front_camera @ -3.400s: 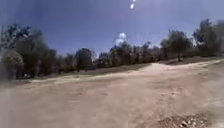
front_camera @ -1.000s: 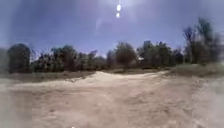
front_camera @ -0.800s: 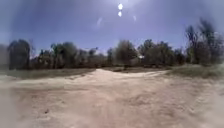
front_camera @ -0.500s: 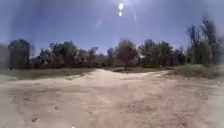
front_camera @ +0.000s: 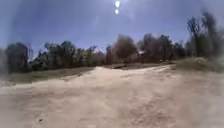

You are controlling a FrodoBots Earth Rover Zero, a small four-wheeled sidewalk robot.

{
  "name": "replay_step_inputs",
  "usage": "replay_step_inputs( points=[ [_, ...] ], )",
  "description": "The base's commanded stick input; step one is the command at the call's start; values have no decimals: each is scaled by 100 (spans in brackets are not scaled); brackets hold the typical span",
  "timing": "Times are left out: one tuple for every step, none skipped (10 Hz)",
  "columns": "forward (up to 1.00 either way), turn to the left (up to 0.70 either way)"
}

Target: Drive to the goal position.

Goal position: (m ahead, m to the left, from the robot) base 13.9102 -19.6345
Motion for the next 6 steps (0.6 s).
replay_step_inputs(
  points=[
    [85,0],
    [85,0],
    [85,0],
    [85,0],
    [85,0],
    [69,0]
  ],
)
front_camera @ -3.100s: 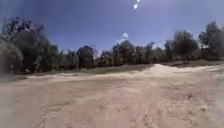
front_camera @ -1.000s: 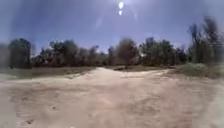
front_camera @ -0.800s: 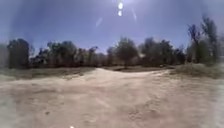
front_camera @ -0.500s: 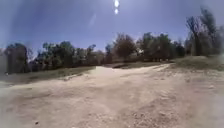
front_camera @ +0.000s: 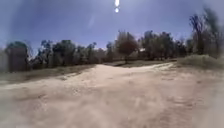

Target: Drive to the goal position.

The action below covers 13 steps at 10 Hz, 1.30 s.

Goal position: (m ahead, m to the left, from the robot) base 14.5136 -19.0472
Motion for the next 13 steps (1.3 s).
replay_step_inputs(
  points=[
    [10,0],
    [0,0],
    [0,0],
    [0,0],
    [0,0],
    [0,0],
    [0,0],
    [0,0],
    [0,0],
    [0,0],
    [25,0],
    [50,0],
    [70,0]
  ],
)
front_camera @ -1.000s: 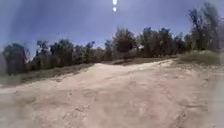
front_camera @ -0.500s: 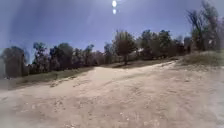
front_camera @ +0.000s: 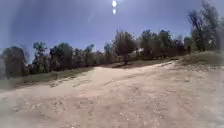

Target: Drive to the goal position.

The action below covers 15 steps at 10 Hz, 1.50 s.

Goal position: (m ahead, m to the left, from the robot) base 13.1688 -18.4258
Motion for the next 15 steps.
replay_step_inputs(
  points=[
    [84,0],
    [85,0],
    [85,0],
    [85,0],
    [85,0],
    [85,0],
    [85,0],
    [85,0],
    [85,0],
    [85,0],
    [85,0],
    [85,0],
    [85,0],
    [85,0],
    [85,0]
  ],
)
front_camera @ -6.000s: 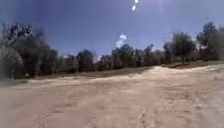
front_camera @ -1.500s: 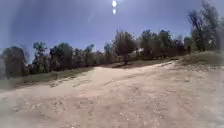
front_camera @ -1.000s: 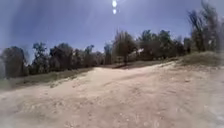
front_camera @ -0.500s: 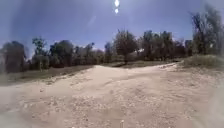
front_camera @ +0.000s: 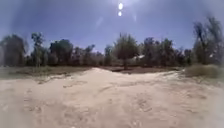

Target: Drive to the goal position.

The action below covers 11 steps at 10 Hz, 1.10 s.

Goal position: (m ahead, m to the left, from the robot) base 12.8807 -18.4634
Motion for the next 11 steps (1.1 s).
replay_step_inputs(
  points=[
    [85,0],
    [85,0],
    [85,0],
    [85,0],
    [85,0],
    [85,0],
    [85,0],
    [85,0],
    [85,0],
    [85,0],
    [85,0]
  ],
)
